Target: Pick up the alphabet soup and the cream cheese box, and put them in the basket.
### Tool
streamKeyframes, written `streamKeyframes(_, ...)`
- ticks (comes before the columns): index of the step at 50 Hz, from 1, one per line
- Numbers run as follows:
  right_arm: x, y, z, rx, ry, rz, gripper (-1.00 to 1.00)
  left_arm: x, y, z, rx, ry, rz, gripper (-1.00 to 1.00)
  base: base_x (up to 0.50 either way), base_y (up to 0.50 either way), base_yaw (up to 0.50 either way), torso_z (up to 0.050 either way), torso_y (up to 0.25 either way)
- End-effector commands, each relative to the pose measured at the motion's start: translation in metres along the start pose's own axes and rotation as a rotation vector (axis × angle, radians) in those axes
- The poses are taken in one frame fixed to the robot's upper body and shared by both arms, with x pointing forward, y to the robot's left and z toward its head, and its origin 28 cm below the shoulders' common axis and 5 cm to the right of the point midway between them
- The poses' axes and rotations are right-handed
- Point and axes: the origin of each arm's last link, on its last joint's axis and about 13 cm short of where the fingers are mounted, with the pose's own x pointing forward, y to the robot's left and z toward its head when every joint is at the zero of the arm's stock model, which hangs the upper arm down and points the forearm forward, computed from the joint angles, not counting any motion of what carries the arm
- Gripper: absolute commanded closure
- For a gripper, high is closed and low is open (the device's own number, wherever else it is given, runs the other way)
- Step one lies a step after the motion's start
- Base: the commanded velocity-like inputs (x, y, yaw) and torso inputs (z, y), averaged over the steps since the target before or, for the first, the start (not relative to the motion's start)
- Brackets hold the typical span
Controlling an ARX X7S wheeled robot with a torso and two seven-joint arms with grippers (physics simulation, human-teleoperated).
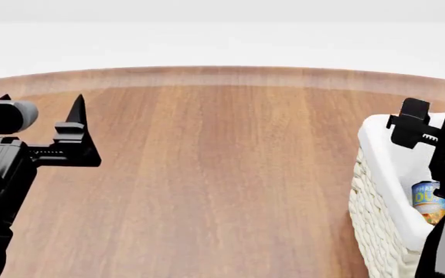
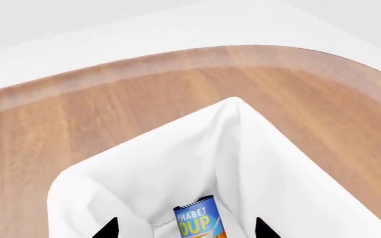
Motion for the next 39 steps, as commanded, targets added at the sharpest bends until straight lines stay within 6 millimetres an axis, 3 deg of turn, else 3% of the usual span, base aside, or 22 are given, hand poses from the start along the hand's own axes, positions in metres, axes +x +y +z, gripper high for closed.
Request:
streamKeyframes(1,-0.018,0.008,0.040,-0.046,-0.146,0.051,-1.00,0.001,0.000,0.002,-0.003,-0.001,0.000,-1.00,0.00,0.00,0.00,0.000,0.000)
streamKeyframes(2,-0.027,0.009,0.050,-0.059,-0.177,0.053,-1.00,0.001,0.000,0.002,-0.003,-0.003,-0.001,-1.00,0.00,0.00,0.00,0.000,0.000)
streamKeyframes(8,-0.046,0.014,0.061,-0.078,-0.259,0.101,-1.00,0.002,0.000,0.002,-0.006,-0.003,0.001,-1.00,0.00,0.00,0.00,0.000,0.000)
streamKeyframes(17,-0.064,0.027,0.047,-0.083,-0.339,0.287,-1.00,0.001,-0.001,0.003,-0.008,-0.004,0.002,-1.00,0.00,0.00,0.00,0.000,0.000)
streamKeyframes(21,-0.064,0.027,0.046,-0.083,-0.339,0.287,-1.00,0.001,-0.001,0.003,-0.008,-0.004,0.002,-1.00,0.00,0.00,0.00,0.000,0.000)
streamKeyframes(22,-0.067,0.033,0.021,-0.083,-0.330,0.388,-1.00,0.003,-0.002,0.006,-0.012,-0.004,0.007,-1.00,0.00,0.00,0.00,0.000,0.000)
streamKeyframes(23,-0.079,0.032,0.029,-0.081,-0.405,0.393,-1.00,0.003,-0.002,0.006,-0.012,-0.004,0.007,-1.00,0.00,0.00,0.00,0.000,0.000)
streamKeyframes(24,-0.083,0.036,0.019,-0.074,-0.446,0.479,-1.00,0.002,-0.003,0.006,-0.011,-0.009,0.006,-1.00,0.00,0.00,0.00,0.000,0.000)
streamKeyframes(28,-0.084,0.036,0.016,-0.074,-0.454,0.490,-1.00,0.002,-0.004,0.006,-0.012,-0.011,0.006,-1.00,0.00,0.00,0.00,0.000,0.000)
streamKeyframes(29,-0.092,0.043,-0.008,-0.155,-0.508,0.484,-1.00,0.002,-0.004,0.009,-0.019,-0.022,0.011,-1.00,0.00,0.00,0.00,0.000,0.000)
streamKeyframes(31,-0.098,0.047,-0.018,-0.176,-0.537,0.494,-1.00,0.001,-0.005,0.011,-0.020,-0.030,0.009,-1.00,0.00,0.00,0.00,0.000,0.000)
streamKeyframes(35,-0.098,0.046,-0.018,-0.176,-0.537,0.494,-1.00,0.001,-0.005,0.011,-0.020,-0.030,0.009,-1.00,0.00,0.00,0.00,0.000,0.000)
streamKeyframes(36,-0.112,0.053,-0.043,-0.219,-0.608,0.564,-1.00,0.001,-0.006,0.012,-0.025,-0.051,0.012,-1.00,0.00,0.00,0.00,0.000,0.000)
streamKeyframes(38,-0.112,0.053,-0.044,-0.219,-0.608,0.564,-1.00,0.001,-0.006,0.012,-0.025,-0.051,0.012,-1.00,0.00,0.00,0.00,0.000,0.000)
streamKeyframes(39,-0.116,0.057,-0.057,-0.241,-0.637,0.567,-1.00,0.000,-0.007,0.013,-0.024,-0.058,0.012,-1.00,0.00,0.00,0.00,0.000,0.000)
